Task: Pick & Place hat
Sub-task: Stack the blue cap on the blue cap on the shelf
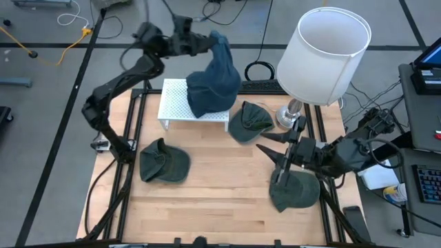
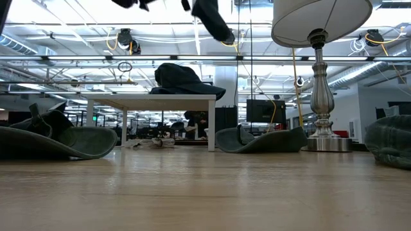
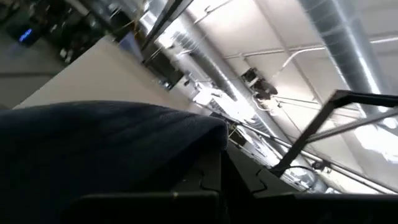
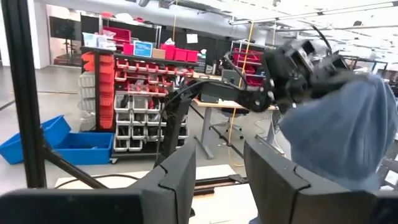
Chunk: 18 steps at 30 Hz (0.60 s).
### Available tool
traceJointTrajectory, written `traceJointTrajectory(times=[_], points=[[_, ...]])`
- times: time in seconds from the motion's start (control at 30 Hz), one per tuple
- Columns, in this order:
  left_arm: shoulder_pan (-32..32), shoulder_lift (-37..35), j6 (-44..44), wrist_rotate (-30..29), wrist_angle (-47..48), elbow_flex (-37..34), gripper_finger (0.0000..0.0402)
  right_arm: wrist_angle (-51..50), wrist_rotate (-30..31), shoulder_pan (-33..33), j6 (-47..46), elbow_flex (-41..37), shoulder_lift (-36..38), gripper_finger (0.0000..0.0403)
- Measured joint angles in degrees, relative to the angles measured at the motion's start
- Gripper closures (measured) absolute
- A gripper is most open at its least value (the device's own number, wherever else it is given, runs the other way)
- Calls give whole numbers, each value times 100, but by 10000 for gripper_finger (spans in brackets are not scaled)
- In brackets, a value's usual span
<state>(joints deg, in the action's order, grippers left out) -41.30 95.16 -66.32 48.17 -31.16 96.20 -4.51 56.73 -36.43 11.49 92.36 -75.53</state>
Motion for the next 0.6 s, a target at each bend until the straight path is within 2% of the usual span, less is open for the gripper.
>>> traceJointTrajectory(times=[0.27,0.6], points=[[-74,435,-386,302,166,0,401,0,7,77,134,0,0,277],[-278,454,748,428,2177,0,402,-7,13,126,317,0,0,279]])
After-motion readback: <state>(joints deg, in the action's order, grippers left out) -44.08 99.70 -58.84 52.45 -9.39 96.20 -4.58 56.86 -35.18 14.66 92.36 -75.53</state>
